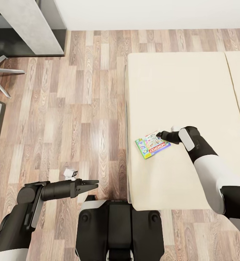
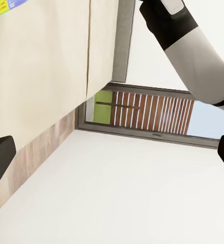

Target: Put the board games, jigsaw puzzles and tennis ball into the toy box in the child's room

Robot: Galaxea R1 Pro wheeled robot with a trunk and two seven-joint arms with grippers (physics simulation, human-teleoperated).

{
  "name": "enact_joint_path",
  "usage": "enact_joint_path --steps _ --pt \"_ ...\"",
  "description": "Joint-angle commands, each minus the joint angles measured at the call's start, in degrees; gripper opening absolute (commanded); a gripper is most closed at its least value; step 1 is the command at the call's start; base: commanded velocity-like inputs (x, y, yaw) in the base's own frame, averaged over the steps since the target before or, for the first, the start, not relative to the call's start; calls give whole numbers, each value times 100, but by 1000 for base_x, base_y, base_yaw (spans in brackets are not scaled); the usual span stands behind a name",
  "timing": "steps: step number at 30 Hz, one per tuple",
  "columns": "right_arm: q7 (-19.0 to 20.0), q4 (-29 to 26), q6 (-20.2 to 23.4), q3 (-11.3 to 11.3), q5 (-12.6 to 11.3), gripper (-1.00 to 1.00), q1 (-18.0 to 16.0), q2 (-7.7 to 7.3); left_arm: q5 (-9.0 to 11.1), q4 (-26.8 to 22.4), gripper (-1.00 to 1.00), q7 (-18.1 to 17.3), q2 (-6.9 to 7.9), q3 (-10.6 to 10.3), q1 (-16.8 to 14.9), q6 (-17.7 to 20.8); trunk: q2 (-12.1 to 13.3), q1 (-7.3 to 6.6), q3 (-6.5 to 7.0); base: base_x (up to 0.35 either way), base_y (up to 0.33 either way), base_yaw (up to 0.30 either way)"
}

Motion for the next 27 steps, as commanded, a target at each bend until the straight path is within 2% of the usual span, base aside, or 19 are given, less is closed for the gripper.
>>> enact_joint_path --steps 1,14,27 --pt "-53 -7 16 23 -61 100 -2 -7 -5 -2 100 -21 1 -1 -1 60 -9 3 -14 0 0 0" --pt "-52 -7 16 23 -62 100 -2 6 -5 -2 100 -17 -2 -4 -1 60 -9 3 -108 0 0 0" --pt "-52 -7 7 28 -61 100 7 19 -5 -2 100 -19 1 -1 -3 60 -9 3 -123 0 7 0"
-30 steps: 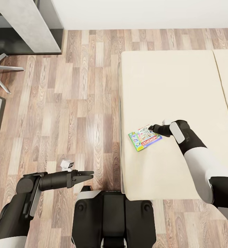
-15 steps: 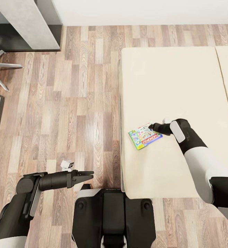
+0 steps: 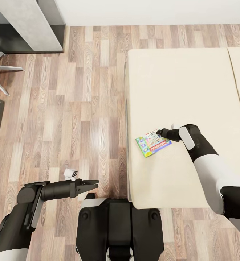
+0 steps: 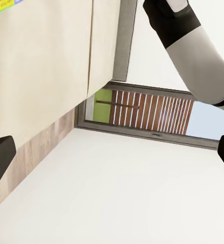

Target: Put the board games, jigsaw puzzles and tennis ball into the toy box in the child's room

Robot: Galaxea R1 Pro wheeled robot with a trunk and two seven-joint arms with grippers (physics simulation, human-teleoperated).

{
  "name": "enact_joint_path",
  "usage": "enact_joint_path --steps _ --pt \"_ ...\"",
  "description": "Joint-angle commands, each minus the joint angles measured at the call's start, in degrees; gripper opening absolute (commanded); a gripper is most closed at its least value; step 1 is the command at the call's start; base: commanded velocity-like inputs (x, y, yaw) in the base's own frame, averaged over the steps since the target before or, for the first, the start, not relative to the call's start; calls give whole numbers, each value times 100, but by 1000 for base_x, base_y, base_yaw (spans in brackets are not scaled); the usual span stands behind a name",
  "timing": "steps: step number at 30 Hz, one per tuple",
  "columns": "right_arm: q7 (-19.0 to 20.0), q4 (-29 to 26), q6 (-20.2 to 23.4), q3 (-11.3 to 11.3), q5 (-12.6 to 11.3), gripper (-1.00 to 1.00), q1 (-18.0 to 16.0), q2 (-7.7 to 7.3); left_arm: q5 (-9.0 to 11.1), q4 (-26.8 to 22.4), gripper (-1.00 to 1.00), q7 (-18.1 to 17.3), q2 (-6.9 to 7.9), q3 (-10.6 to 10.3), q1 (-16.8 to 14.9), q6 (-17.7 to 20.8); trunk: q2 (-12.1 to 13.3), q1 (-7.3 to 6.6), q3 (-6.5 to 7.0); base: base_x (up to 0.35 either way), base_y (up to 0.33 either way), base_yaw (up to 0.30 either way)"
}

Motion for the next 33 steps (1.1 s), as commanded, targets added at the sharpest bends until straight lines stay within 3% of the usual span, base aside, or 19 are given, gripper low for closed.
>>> enact_joint_path --steps 1,33 --pt "-38 253 9 28 -127 100 3 -4 -6 0 100 -22 1 0 -2 60 -6 6 -6 0 76 0" --pt "-32 253 17 23 -129 100 12 10 -6 0 100 -24 0 -1 -1 60 -6 6 -6 0 48 0"
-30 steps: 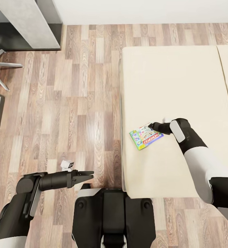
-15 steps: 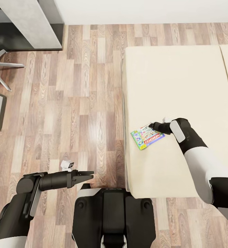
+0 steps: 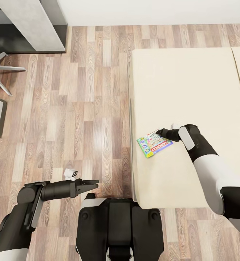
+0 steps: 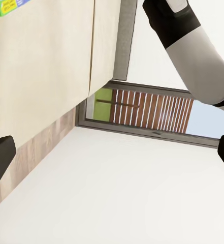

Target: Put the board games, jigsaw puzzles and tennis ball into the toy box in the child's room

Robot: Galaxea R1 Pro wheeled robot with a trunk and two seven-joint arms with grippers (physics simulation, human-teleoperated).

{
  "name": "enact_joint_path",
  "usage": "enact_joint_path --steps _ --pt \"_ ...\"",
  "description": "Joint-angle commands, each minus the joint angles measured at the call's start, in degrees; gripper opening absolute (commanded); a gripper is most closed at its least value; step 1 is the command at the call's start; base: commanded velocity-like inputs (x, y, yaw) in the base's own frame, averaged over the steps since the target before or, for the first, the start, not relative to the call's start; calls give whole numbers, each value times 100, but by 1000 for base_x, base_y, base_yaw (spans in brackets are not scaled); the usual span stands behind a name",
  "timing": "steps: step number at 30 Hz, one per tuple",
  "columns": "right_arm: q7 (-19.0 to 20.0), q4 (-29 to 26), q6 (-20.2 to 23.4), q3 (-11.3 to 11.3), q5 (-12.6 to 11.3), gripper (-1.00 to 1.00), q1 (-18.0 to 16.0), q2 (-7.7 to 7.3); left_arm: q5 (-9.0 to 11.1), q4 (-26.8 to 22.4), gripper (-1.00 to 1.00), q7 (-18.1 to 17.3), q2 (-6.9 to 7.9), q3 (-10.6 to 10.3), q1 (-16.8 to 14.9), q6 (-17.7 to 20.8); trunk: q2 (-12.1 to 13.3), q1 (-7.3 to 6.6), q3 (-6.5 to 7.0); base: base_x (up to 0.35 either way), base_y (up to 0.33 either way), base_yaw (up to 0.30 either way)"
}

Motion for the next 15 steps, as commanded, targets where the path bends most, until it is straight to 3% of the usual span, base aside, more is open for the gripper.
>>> enact_joint_path --steps 1,15 --pt "-46 255 16 23 -105 100 2 -8 -6 -2 100 -22 1 1 -2 61 -6 5 -6 0 0 0" --pt "-44 261 22 23 -105 100 -1 -7 -2 -2 100 -30 1 5 -2 61 -6 5 -6 0 40 0"
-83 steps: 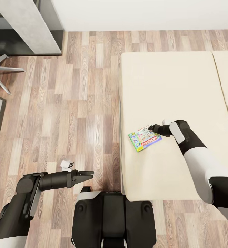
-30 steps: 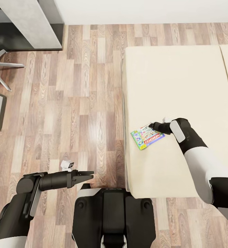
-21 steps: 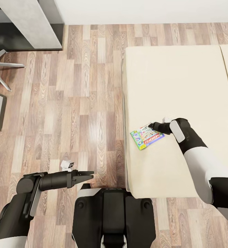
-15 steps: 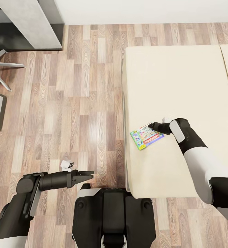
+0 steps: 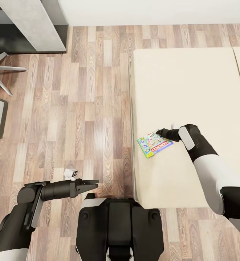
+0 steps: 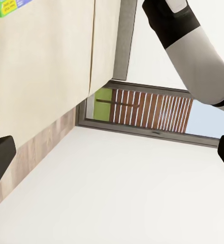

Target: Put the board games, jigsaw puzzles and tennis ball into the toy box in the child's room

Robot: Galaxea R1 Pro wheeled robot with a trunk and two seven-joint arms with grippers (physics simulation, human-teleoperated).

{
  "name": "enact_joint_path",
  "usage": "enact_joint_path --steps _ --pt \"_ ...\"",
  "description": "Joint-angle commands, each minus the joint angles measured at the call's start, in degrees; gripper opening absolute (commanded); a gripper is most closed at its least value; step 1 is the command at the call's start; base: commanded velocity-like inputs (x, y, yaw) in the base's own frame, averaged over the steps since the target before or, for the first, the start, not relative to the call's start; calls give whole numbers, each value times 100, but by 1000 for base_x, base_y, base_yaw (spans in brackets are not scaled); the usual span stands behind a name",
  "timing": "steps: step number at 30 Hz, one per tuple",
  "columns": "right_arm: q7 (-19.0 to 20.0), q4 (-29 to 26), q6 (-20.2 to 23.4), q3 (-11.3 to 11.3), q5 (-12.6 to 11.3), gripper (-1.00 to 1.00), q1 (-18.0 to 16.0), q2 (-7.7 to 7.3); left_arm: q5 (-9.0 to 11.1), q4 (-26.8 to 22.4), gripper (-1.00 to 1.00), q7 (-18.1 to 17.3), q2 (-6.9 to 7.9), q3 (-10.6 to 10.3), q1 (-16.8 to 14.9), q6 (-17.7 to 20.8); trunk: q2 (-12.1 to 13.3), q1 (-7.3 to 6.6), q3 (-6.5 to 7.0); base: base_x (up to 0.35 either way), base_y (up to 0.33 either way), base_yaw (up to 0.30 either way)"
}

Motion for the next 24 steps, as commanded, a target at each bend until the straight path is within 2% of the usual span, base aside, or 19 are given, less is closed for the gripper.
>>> enact_joint_path --steps 1,24 --pt "-43 263 9 23 -123 100 3 -3 -6 -1 100 -21 1 -1 -2 60 -6 5 -6 0 28 0" --pt "-43 262 9 22 -123 100 2 2 -10 -1 100 -22 1 7 -2 60 -6 5 -6 0 62 0"
